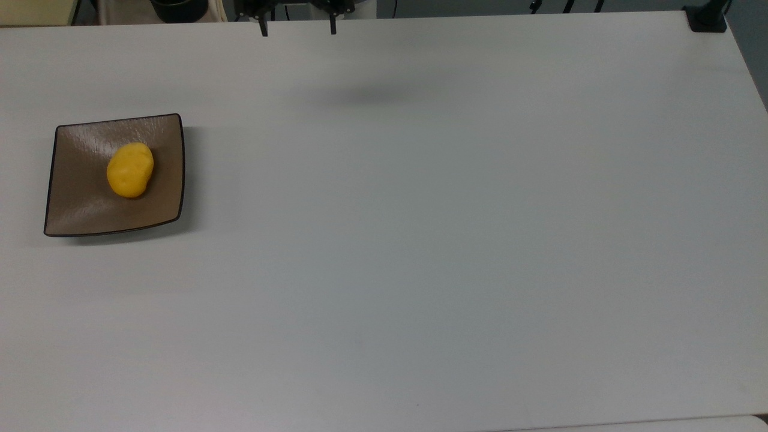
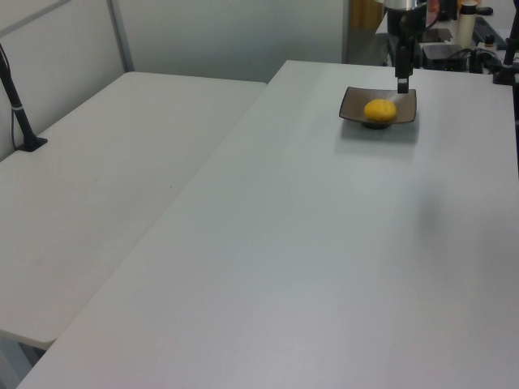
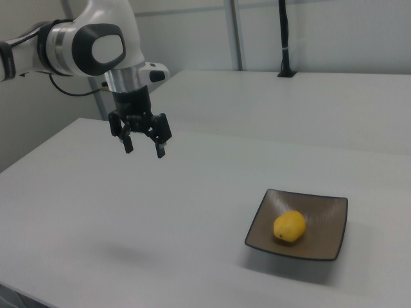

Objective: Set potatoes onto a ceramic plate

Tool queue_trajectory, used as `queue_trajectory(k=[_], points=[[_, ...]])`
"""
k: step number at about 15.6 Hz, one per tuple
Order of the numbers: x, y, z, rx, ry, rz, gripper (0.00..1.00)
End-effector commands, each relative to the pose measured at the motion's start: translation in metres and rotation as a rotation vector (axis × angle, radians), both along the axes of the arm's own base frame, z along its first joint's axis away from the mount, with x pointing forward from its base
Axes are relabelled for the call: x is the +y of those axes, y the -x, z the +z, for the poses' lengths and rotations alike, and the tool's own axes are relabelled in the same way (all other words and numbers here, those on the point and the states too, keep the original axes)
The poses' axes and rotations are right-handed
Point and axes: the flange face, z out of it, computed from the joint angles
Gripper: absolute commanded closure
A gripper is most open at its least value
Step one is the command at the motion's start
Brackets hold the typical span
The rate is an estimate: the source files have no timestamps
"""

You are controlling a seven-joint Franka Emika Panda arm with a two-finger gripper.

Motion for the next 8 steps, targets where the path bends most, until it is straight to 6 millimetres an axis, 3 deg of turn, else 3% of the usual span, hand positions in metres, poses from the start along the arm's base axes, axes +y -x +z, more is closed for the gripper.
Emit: queue_trajectory(k=[1,8], points=[[0.0127,0.0033,0.0043,-0.051,-0.08,0.012,0.0],[0.0138,0.0034,0.0049,-0.056,-0.083,0.013,0.0]])
